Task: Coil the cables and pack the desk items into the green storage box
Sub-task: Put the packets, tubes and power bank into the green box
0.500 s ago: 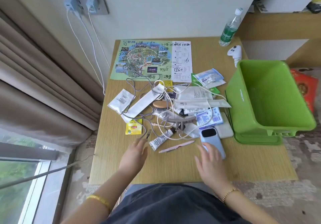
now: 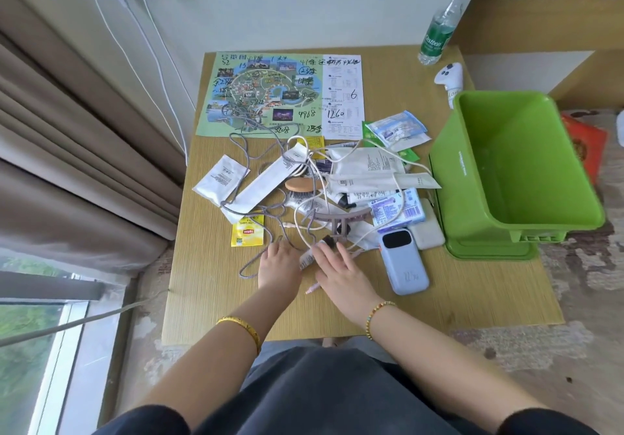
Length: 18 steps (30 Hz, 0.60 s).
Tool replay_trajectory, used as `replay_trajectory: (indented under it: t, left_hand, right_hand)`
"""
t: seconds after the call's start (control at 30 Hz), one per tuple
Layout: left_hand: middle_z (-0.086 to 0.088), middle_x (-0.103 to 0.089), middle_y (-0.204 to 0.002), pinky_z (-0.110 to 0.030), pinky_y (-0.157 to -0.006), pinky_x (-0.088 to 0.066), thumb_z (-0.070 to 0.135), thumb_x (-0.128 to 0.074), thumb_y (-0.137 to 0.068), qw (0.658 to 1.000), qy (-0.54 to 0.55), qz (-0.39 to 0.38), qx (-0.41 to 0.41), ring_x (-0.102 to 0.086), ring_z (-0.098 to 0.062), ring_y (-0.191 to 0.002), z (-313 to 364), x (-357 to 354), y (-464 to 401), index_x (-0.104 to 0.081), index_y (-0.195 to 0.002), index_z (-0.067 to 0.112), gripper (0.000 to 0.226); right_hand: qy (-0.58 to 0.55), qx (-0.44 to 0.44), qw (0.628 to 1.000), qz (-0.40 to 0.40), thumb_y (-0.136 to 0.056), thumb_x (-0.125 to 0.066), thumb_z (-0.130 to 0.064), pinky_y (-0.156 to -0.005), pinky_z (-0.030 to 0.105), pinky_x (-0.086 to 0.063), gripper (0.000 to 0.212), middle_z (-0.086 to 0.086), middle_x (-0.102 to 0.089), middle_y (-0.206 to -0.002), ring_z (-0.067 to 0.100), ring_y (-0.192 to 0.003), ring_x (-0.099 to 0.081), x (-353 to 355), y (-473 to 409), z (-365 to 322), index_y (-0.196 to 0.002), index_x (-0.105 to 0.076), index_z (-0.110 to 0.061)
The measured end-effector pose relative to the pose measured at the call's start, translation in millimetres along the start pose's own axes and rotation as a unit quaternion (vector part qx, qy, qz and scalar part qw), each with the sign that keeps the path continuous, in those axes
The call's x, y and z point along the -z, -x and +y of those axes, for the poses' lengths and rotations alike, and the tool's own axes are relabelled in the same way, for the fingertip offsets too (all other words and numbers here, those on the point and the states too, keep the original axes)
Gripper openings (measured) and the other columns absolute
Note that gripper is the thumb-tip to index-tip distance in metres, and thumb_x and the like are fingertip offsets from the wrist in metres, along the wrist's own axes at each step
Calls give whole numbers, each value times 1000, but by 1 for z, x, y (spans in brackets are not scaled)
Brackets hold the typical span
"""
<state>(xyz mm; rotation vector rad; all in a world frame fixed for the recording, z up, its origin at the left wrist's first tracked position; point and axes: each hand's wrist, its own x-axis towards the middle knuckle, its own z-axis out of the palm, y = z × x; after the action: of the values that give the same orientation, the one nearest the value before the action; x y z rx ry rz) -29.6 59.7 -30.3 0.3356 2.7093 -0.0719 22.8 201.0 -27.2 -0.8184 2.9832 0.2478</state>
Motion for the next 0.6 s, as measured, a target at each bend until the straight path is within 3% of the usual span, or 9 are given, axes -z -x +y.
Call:
replay_trajectory:
  t: [0.1,0.17,0.23,0.3,0.4,0.5,0.53,0.6]
  left_hand:
    - [-9,-45,-134,-36,-108,-30,30,-47,-94,1000,15,-8,-25,-32,-27,-131,-2,2,4,-51,-122,10,35]
    - [-8,-55,-121,-34,-100,-37,34,-45,-95,997,64,-14,-39,-39,-26,-125,-6,8,7,-61,-104,12,29]
    - [-6,-62,-96,-28,-73,-44,34,-44,-96,982,187,-33,-19,-55,-23,-100,-14,21,10,-63,-90,11,30]
    - [-2,-58,-74,-24,-54,-37,32,-44,-96,950,307,-58,9,-55,-17,-69,-22,34,11,-63,-84,10,31]
    - [3,-57,-64,-21,-59,-48,28,-48,-96,906,417,-67,20,-64,-9,-62,-32,58,11,-61,-80,11,26]
    - [8,-53,-49,-36,-70,-57,24,-51,-95,870,489,-67,6,-72,-13,-66,-46,86,9,-58,-70,11,28]
    - [7,-53,-49,-40,-69,-56,23,-51,-95,862,502,-63,2,-72,-16,-66,-50,96,7,-59,-73,9,27]
    - [4,-63,-55,-37,-62,-56,23,-52,-94,856,516,-39,0,-72,-19,-65,-57,118,1,-66,-84,7,23]
  right_hand:
    - [9,-1,999,38,-72,-72,-29,-107,44,-34,9,6,-56,-132,22,-125,-51,0,2,1,-79,-72,-24]
    - [-9,-9,998,62,-68,-75,-23,-106,46,-36,11,7,-58,-129,23,-123,-52,2,4,5,-78,-70,-21]
    - [-46,-28,996,72,-61,-80,-14,-104,50,-37,21,10,-60,-126,25,-122,-53,6,4,10,-78,-68,-18]
    - [-74,-56,992,85,-58,-82,-10,-103,52,-37,28,9,-64,-118,25,-117,-57,13,1,17,-81,-67,-17]
    - [-118,-107,980,123,-69,-77,-18,-105,48,-35,17,-2,-69,-94,18,-97,-65,27,-7,28,-82,-65,-17]
    - [-239,-163,948,128,-84,-61,-16,-112,44,-26,7,-4,-62,-78,15,-81,-60,43,-21,38,-86,-56,-13]
    - [-282,-182,932,136,-86,-58,-16,-108,43,-34,6,-4,-59,-78,14,-80,-53,50,-25,42,-88,-55,-11]
    - [-368,-214,892,154,-88,-56,-17,-83,34,-44,8,-4,-51,-78,14,-78,-44,67,-34,51,-91,-52,-10]
